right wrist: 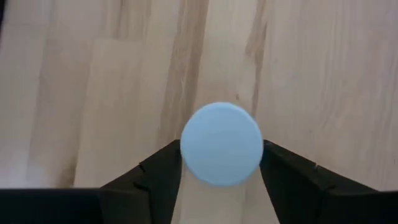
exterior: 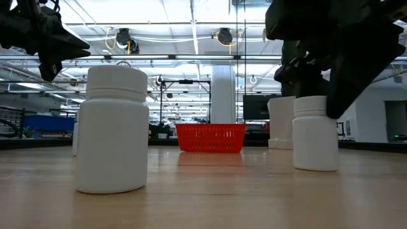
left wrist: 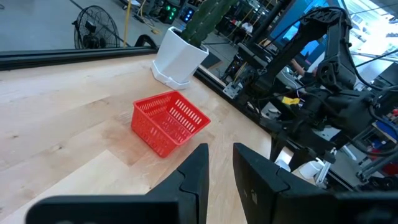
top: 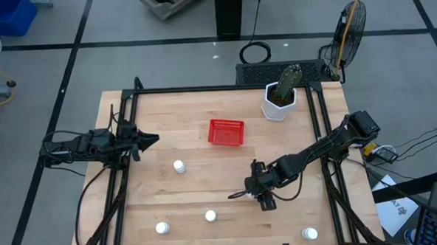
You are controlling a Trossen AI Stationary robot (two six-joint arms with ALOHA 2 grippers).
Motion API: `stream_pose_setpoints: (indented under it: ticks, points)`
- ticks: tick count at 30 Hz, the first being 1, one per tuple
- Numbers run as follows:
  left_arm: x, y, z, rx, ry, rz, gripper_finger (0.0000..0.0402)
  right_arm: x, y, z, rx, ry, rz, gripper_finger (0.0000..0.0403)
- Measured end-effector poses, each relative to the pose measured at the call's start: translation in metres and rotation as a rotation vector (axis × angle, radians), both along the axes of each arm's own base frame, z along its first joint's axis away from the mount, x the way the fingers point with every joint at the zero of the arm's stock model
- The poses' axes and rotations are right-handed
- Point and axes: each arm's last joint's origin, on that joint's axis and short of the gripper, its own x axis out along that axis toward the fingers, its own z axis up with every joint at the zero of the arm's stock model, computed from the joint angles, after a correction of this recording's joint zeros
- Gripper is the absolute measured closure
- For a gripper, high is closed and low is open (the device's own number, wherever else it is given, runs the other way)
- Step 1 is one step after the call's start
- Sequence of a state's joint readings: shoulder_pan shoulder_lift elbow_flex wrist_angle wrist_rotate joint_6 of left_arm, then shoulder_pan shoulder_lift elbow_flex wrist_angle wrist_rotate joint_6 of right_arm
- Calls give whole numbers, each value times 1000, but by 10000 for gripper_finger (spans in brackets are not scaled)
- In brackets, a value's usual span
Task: Pick and place pill bottles into a basket
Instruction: Put the white medicine bottle into the red basket
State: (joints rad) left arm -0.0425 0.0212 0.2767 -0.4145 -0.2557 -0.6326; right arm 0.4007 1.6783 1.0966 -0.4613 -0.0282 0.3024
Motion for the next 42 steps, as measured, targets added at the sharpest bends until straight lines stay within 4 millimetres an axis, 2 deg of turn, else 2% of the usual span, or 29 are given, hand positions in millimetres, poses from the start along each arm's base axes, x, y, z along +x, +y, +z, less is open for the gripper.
stream_pose_setpoints:
  ticks: [4,15,24,29,35,39,42]
  points:
    - [0,0,0,0,1,0,325,4,2,2,20,-47,5,217]
    - [0,0,0,0,0,0,325,6,3,3,31,-69,2,208]
    - [0,0,0,0,0,0,325,8,0,4,46,-79,-31,250]
    - [0,0,0,0,1,0,325,9,-3,4,43,-80,-35,244]
    - [0,0,0,0,1,0,325,16,-19,4,15,-93,-102,249]
    - [0,0,0,0,0,0,325,22,-40,5,-4,-100,-180,254]
    - [0,0,0,0,0,0,325,25,-56,12,-20,-135,-224,250]
